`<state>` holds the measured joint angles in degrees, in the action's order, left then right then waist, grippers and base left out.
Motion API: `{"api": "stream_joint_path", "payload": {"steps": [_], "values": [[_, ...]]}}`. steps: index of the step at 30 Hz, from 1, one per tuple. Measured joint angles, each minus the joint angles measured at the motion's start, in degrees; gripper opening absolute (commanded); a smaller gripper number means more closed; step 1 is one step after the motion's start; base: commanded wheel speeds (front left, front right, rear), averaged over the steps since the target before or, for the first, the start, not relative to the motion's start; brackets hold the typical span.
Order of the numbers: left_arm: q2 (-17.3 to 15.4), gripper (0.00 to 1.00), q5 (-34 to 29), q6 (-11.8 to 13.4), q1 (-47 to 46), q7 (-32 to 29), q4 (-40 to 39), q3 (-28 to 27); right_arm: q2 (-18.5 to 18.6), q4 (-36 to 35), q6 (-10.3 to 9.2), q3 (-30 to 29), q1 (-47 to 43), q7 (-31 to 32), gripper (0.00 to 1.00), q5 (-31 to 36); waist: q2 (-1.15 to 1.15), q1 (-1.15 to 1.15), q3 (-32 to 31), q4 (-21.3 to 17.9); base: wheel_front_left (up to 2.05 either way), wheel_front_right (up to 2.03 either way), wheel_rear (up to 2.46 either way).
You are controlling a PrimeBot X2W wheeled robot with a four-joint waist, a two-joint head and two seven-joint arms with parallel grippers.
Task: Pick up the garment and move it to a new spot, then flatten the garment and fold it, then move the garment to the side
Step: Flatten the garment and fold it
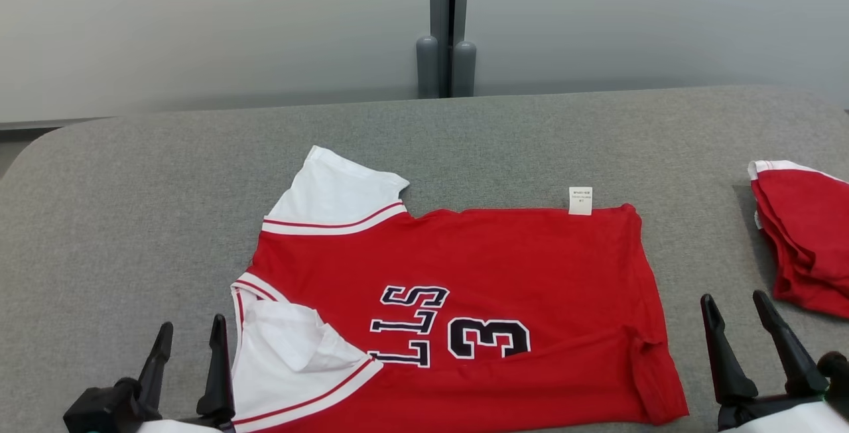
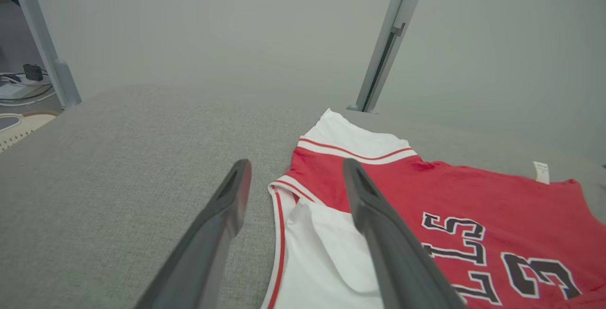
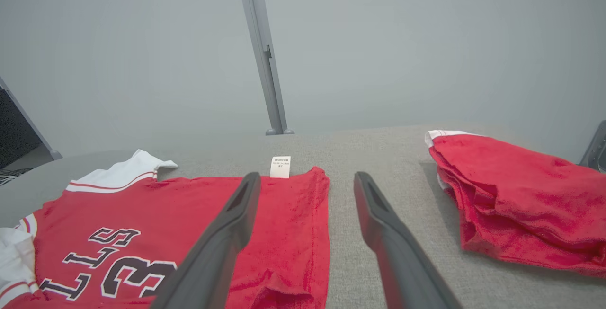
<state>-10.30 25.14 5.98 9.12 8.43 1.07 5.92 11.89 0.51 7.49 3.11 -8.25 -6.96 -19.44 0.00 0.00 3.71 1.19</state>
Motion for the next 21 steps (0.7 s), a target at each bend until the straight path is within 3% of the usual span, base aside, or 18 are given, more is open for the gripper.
{"api": "stream_joint_path", "payload": {"steps": [11, 21], "values": [[-1.1, 1.0, -2.1, 3.0, 1.1, -3.1, -8.5, 0.7, -1.7, -6.6, 0.01, -1.7, 0.0, 3.6, 1.0, 2.4, 0.0, 0.0, -1.7, -0.9, 0.0, 0.0, 0.0], [-1.1, 1.0, -1.8, 3.3, 0.9, -3.4, -9.5, 1.1, -2.7, -7.8, 0.0, -0.7, 1.0, 4.2, 1.0, 2.9, 0.0, 0.0, 0.6, -0.9, 0.0, 0.0, 0.0]]}}
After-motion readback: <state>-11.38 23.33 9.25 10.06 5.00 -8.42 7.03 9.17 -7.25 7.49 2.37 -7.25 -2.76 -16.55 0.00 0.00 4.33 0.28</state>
